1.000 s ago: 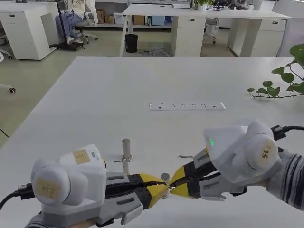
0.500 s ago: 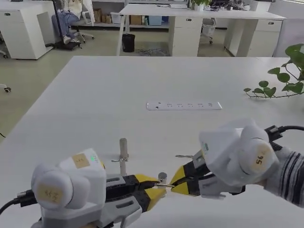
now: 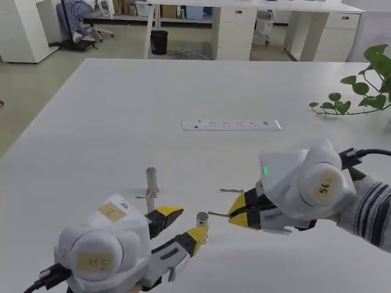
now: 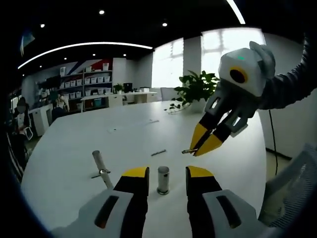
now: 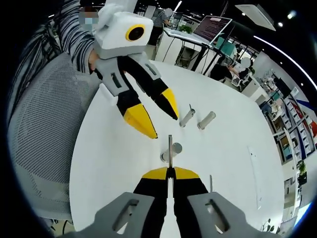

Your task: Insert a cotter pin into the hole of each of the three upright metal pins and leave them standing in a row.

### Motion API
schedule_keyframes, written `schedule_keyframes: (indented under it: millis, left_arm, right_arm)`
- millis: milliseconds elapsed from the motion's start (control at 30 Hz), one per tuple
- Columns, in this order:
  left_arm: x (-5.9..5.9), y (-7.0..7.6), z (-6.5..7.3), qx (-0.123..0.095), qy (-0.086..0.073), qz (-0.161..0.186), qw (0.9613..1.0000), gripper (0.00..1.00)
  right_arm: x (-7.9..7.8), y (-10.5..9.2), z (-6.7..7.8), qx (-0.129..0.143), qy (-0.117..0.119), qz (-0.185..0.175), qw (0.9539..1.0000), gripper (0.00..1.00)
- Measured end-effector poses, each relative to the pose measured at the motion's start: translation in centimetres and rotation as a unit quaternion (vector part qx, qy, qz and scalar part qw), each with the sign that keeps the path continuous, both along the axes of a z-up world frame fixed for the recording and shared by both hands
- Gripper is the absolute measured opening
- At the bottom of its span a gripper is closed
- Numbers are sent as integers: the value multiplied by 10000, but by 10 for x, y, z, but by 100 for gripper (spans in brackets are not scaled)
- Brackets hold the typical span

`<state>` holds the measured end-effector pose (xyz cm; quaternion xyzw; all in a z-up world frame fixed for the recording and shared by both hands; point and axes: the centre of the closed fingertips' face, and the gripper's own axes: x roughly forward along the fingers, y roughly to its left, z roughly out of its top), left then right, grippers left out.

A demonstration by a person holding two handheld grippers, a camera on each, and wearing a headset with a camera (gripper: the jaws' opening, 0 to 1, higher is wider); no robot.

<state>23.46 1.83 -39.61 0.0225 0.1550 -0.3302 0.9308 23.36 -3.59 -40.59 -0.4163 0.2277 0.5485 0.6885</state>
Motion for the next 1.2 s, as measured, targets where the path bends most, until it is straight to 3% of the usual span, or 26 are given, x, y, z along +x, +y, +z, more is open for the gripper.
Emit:
schedule_keyframes:
  millis: [400, 633, 900, 1200]
  left_arm:
    - [17, -8, -28, 80, 201, 726, 9971, 24]
    - [24, -13, -45, 193, 307, 793, 9962, 23]
    - [29, -22, -50, 222, 259, 762, 9965, 17]
    - [31, -23, -56, 437, 260, 624, 9968, 10]
  right_arm:
    - [13, -12, -15, -105, 127, -440, 9989, 0]
    - [17, -19, -23, -150, 224, -607, 9978, 0]
    - [19, -23, -32, -142, 342, -776, 9963, 0]
    - [20, -22, -36, -158, 396, -772, 9961, 0]
